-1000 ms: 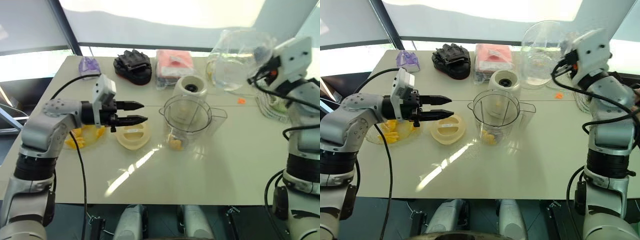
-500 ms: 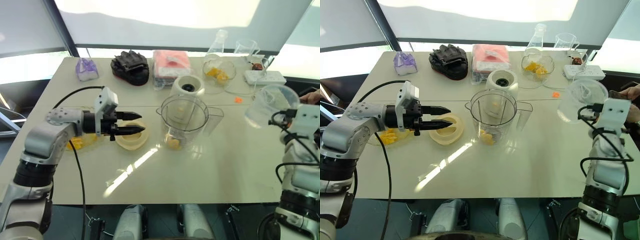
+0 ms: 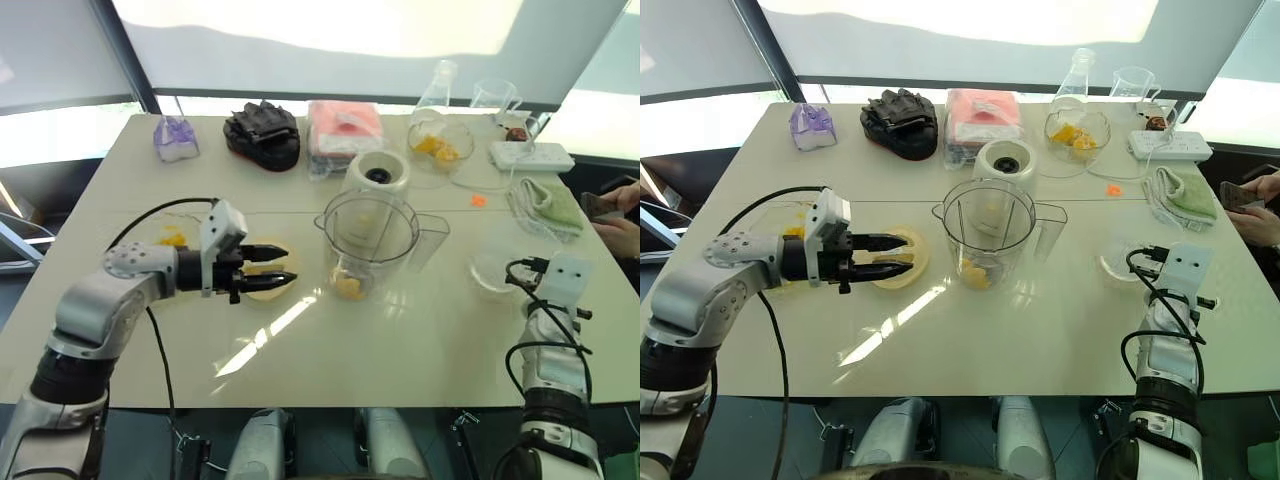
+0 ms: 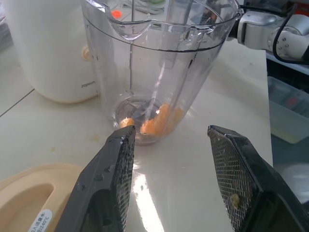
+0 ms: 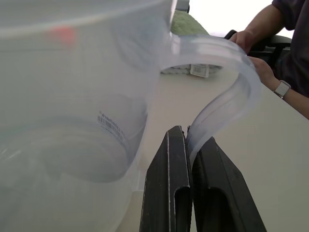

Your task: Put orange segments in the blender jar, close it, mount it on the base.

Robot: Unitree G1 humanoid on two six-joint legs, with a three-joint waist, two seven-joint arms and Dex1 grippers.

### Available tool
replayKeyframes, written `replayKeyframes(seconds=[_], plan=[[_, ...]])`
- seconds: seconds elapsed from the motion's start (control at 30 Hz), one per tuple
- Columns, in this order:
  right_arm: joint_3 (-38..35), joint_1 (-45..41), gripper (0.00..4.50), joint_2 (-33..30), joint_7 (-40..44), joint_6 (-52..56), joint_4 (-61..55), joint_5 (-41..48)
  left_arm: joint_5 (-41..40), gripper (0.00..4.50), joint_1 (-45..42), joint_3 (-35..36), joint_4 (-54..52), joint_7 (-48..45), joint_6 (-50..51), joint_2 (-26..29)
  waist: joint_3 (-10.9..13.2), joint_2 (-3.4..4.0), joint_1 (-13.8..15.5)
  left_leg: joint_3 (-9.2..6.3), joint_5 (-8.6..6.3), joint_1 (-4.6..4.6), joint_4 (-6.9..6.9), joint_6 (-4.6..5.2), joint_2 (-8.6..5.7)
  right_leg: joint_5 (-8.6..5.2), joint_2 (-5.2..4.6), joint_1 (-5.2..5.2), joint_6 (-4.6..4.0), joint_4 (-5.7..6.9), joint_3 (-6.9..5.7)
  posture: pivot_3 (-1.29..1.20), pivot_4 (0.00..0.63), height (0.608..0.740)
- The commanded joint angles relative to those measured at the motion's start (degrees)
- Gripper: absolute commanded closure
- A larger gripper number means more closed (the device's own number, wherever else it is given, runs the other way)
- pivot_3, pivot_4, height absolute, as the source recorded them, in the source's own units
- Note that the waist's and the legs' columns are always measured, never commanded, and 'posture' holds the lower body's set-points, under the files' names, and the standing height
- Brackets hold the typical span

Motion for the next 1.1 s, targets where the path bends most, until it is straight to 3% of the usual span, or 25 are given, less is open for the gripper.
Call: replayKeyframes(seconds=[0.03, 0.07, 0.17, 0.4, 0.87, 1.1], plan=[[1.3, -1.3, 4.49, -0.2, -1.7, -3.2, 1.8, -0.6, -0.8, 2.04, 0.1, 0.8, -2.3, 0.9, -0.2, -0.4, 0.0, 0.00, 0.0, 0.00, 0.00, 0.00, 0.00, 0.00, 0.00, 0.00, 0.00, 0.00, 0.00, 0.00, 0.00, 0.00, 0.150, 0.740], [1.6, -1.3, 4.49, -0.2, -2.0, -3.6, 2.3, -0.5, -0.8, 2.04, 0.1, 0.7, -2.4, 1.0, -0.1, -0.5, 0.0, 0.00, -0.1, 0.00, 0.00, 0.00, 0.00, 0.00, 0.00, 0.00, 0.00, 0.00, 0.00, 0.00, 0.00, 0.00, 0.150, 0.740], [2.0, -1.2, 3.62, 0.1, -2.6, -3.9, 2.4, 0.1, -1.0, 2.04, 0.1, 0.9, -2.7, 1.3, 0.1, -0.5, 0.0, 0.00, -0.3, 0.00, 0.00, 0.01, 0.00, 0.00, 0.01, 0.00, 0.00, 0.01, 0.00, 0.00, 0.01, 0.00, 0.150, 0.740], [2.5, 1.0, 0.07, -0.3, -4.4, -2.7, -0.3, -0.6, -0.7, 2.04, -0.6, 0.7, -1.5, 0.7, -0.4, -0.3, 0.0, -0.05, -1.4, 0.00, 0.00, 0.02, 0.00, 0.00, 0.01, 0.00, 0.00, 0.03, 0.01, 0.00, 0.01, 0.00, 0.150, 0.740], [3.2, 23.3, 0.03, 3.9, 0.3, 6.7, -36.6, 1.5, 4.4, 2.04, -6.3, -1.0, 9.9, -3.2, -6.7, -0.1, -0.1, -0.05, -1.0, -0.01, 0.00, 0.04, 0.00, 0.00, 0.01, -0.02, -0.06, 0.04, -0.01, -0.01, 0.01, 0.00, 0.150, 0.740], [-5.8, 44.0, 0.03, -5.3, 22.6, 19.5, -62.2, 21.8, 23.4, 2.04, -20.2, -11.7, 39.1, -12.6, -31.2, 2.8, -0.1, -0.14, 0.4, -0.02, -0.01, 0.07, -0.04, 0.01, -0.02, -0.04, 0.08, 0.03, -0.03, -0.02, -0.03, 0.00, 0.150, 0.740]])
